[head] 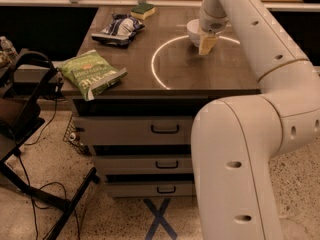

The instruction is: Move white bowl near green jalapeno chip bag

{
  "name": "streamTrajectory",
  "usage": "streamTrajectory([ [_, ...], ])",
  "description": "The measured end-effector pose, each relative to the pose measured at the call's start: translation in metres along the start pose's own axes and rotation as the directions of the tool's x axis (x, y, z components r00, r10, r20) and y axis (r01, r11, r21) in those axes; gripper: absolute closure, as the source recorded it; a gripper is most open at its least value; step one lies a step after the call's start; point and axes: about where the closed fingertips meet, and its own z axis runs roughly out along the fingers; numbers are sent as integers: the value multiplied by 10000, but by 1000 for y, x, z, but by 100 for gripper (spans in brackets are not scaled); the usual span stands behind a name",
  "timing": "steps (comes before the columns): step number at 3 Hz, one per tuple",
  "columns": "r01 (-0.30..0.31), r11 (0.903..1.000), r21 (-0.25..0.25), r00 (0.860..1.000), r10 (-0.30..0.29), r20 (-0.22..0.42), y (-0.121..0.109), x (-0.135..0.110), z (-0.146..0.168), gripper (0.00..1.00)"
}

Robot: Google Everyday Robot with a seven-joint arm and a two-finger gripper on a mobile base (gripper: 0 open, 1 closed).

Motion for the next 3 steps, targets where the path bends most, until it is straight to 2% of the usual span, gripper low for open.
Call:
streamTrajectory([
  [1, 18, 10000, -2, 10000, -18, 18, -1, -1, 6, 80],
  [2, 33, 10000, -12, 10000, -33, 30, -1, -3, 10, 100],
  [3, 33, 10000, -13, 10000, -33, 30, -1, -3, 10, 100],
])
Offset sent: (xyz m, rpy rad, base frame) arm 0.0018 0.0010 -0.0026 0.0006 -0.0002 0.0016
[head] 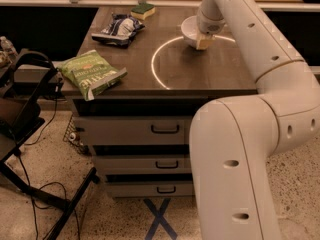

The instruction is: Move white bowl near green jalapeno chip bag

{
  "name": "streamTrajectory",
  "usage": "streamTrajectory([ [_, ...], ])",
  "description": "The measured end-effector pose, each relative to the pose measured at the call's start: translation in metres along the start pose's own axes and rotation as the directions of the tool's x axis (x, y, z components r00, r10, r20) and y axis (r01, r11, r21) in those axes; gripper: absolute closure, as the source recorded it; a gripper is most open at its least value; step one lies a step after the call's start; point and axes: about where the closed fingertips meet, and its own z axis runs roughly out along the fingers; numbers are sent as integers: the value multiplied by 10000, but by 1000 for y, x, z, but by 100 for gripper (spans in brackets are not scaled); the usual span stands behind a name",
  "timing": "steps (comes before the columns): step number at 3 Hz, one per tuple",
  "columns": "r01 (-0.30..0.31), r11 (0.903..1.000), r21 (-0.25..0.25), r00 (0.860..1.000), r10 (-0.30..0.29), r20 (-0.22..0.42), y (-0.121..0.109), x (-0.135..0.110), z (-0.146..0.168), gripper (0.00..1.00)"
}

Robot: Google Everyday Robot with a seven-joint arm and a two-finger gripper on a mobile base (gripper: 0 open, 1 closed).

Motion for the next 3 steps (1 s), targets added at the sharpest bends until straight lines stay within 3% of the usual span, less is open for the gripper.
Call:
streamTrajectory([
  [2, 228, 9975, 671, 9997, -232, 60, -11, 16, -40, 100],
  [3, 616, 9940, 902, 9974, -648, 323, -8, 18, -67, 100],
])
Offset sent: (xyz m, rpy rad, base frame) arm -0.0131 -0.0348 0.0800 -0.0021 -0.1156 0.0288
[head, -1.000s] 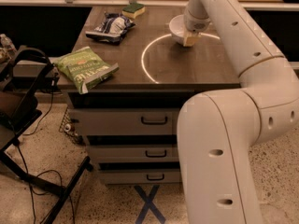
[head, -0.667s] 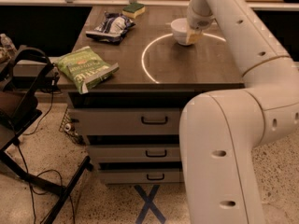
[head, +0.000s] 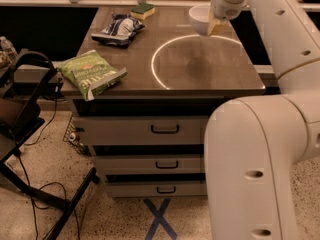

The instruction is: Move white bowl near green jalapeno chip bag

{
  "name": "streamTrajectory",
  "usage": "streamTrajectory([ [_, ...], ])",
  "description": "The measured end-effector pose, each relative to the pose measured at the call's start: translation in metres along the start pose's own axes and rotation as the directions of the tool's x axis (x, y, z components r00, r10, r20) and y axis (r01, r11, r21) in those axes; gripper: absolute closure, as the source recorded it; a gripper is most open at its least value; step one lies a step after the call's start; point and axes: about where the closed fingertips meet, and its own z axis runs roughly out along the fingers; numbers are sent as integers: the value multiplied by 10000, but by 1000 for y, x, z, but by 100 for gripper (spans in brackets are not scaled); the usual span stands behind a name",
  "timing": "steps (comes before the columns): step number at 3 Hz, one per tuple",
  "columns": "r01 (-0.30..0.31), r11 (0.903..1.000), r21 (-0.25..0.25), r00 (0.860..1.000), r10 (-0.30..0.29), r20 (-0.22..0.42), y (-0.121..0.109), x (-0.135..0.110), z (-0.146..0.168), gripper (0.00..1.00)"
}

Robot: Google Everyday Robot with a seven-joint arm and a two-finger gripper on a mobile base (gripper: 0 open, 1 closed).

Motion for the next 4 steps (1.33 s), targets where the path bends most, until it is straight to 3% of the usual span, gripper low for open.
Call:
streamTrajectory([
  [1, 748, 9968, 277, 9957, -762, 527, 11, -6, -42, 100],
  [2, 1257, 9914, 354, 9848, -1290, 1163, 47, -19, -74, 100],
  [3, 1732, 9839, 451, 9643, -1787, 1953, 86, -42, -92, 100],
  [4, 2676, 9611, 684, 9142, -2757, 2970, 110, -78, -88, 100],
])
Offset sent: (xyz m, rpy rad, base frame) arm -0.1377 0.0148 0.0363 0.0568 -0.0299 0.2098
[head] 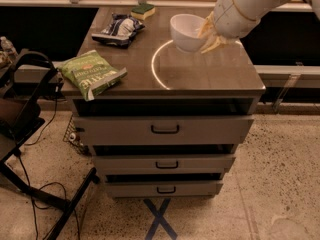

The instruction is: Move white bowl near green jalapeno chip bag

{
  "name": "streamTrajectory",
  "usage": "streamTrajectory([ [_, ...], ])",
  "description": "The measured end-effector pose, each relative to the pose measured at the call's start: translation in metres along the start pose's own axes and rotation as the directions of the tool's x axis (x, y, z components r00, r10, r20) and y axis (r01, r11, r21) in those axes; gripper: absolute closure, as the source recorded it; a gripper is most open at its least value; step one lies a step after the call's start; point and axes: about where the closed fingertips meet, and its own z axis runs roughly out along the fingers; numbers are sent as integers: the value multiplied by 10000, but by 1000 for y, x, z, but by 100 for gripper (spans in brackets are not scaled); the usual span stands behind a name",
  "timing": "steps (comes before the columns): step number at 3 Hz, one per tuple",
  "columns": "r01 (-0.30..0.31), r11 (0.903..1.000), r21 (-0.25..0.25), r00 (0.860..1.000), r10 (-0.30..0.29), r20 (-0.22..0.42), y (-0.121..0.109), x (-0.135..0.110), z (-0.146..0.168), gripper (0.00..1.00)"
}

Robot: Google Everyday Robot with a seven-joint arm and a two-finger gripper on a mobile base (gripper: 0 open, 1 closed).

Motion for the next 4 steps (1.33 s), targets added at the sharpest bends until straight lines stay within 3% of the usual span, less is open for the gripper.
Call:
streamTrajectory([
  [1, 1733, 9844, 306, 9754, -1758, 1328, -10, -40, 28, 100],
  [2, 2549, 9660, 443, 9490, -2587, 1803, -24, -57, 48, 100],
  [4, 3266, 9451, 74, 9389, -3253, 1124, -39, -66, 96, 100],
])
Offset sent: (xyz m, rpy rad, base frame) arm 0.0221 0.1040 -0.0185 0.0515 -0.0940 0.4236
